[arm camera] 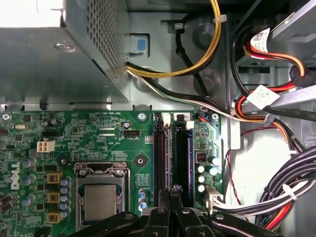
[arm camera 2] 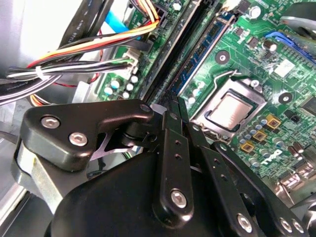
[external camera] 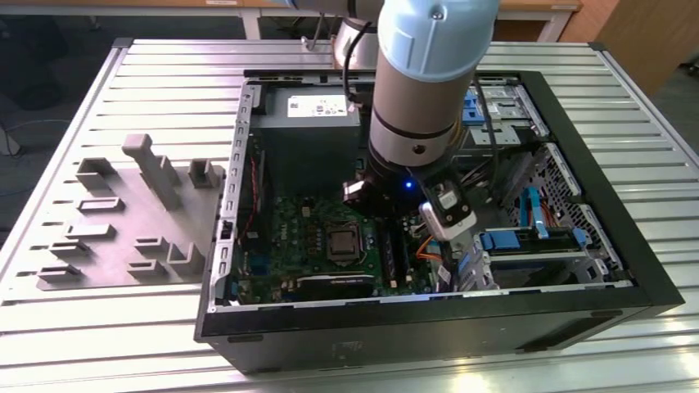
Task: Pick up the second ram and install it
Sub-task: 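Insert the second ram into the second slot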
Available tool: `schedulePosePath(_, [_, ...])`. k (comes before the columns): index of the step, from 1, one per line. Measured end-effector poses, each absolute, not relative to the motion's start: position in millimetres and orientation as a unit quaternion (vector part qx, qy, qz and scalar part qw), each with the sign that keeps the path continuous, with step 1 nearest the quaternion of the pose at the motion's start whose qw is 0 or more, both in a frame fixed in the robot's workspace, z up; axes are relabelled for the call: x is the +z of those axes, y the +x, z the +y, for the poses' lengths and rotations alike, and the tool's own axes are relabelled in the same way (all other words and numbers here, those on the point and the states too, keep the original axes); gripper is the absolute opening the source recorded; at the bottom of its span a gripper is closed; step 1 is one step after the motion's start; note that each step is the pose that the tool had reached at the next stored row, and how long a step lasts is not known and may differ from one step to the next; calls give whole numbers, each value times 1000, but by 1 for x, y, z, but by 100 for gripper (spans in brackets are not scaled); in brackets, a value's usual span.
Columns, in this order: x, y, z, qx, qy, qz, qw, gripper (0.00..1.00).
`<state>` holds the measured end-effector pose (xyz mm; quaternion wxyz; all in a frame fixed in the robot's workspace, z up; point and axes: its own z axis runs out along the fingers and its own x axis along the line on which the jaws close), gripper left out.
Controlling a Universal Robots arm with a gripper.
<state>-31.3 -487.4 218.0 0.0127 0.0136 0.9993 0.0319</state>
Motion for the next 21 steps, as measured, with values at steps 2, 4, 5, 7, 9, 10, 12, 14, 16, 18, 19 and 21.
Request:
schedulePosePath(2, [217, -31, -487, 32, 14, 999, 13, 11])
schedulePosePath(4, [216, -31, -487, 32, 14, 999, 13, 11])
schedulePosePath(5, [215, -31, -487, 32, 14, 999, 13, 11])
schedulePosePath(7, [215, -31, -487, 32, 14, 999, 13, 11])
schedulePosePath(9, [214, -31, -487, 32, 14, 999, 13, 11])
schedulePosePath(10, [214, -31, -487, 32, 14, 999, 13, 11])
schedulePosePath(12, [213, -31, -487, 32, 14, 999, 13, 11])
schedulePosePath(14, [213, -31, -487, 32, 14, 999, 13, 11])
schedulePosePath(16, [213, -31, -487, 32, 14, 999, 13, 11])
schedulePosePath(18, [213, -31, -487, 32, 14, 999, 13, 13])
schedulePosePath(19, [213, -31, -487, 32, 14, 999, 13, 13])
schedulePosePath(21, [213, -31, -487, 32, 14, 999, 13, 19])
